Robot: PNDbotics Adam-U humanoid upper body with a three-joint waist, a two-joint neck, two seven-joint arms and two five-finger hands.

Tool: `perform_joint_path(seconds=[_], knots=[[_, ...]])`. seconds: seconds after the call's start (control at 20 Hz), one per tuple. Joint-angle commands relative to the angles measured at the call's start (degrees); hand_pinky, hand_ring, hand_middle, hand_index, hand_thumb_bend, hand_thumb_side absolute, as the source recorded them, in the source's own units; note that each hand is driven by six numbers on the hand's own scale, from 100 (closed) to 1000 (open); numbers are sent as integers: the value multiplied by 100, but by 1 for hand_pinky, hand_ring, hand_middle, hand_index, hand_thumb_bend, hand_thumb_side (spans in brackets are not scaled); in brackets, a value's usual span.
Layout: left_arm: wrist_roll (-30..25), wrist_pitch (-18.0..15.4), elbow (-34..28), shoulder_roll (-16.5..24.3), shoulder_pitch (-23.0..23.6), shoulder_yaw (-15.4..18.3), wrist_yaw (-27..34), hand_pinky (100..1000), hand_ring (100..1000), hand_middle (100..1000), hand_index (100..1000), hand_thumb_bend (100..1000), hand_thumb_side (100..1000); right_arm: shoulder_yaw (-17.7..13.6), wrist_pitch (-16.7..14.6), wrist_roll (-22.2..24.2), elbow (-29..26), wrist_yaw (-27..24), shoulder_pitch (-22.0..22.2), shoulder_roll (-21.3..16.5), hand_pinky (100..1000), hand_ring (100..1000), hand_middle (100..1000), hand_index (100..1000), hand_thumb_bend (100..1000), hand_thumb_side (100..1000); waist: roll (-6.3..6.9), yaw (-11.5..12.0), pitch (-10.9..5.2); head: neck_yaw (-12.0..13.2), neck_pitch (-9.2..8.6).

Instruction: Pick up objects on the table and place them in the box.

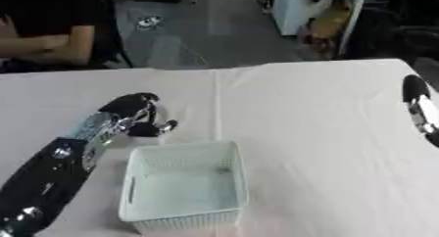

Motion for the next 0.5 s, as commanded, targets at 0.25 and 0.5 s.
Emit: perform_joint_path(seconds=[0.25,0.5], knots=[[-266,39,255,-64,-114,8,-339,745,740,703,441,764,812,-24,-10,17,-88,-25,-95,-80,891,918,906,940,100,644,-20,-3,-42,21,-84],[-84,249,296,-129,-208,87,-681,551,463,514,374,462,436,-25,-11,14,-88,-29,-96,-75,891,918,906,940,100,644,-19,-8,-43,14,-93]])
